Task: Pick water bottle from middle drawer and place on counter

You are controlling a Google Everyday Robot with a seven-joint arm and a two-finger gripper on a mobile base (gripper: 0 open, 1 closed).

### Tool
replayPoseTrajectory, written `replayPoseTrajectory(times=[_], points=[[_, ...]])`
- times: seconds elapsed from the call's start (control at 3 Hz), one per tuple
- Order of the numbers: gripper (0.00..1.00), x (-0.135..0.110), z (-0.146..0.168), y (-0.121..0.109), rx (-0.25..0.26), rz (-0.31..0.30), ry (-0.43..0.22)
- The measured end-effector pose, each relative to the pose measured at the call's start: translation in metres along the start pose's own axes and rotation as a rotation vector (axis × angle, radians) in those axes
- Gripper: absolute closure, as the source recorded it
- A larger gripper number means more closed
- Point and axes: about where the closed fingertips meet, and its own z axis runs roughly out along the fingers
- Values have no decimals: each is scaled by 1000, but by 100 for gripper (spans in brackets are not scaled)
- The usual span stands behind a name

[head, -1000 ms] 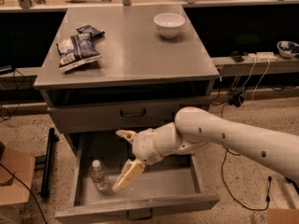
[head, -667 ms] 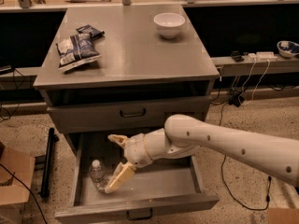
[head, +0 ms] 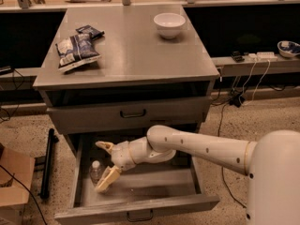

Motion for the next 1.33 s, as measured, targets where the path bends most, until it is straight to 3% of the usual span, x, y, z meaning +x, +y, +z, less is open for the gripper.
replayPoseTrajectory(times=[0.67, 1.0, 1.33], points=[[0, 49, 44, -20, -47, 29, -38], [27, 67, 49, -23, -50, 62, -37], [50, 67, 49, -23, -50, 62, -37]])
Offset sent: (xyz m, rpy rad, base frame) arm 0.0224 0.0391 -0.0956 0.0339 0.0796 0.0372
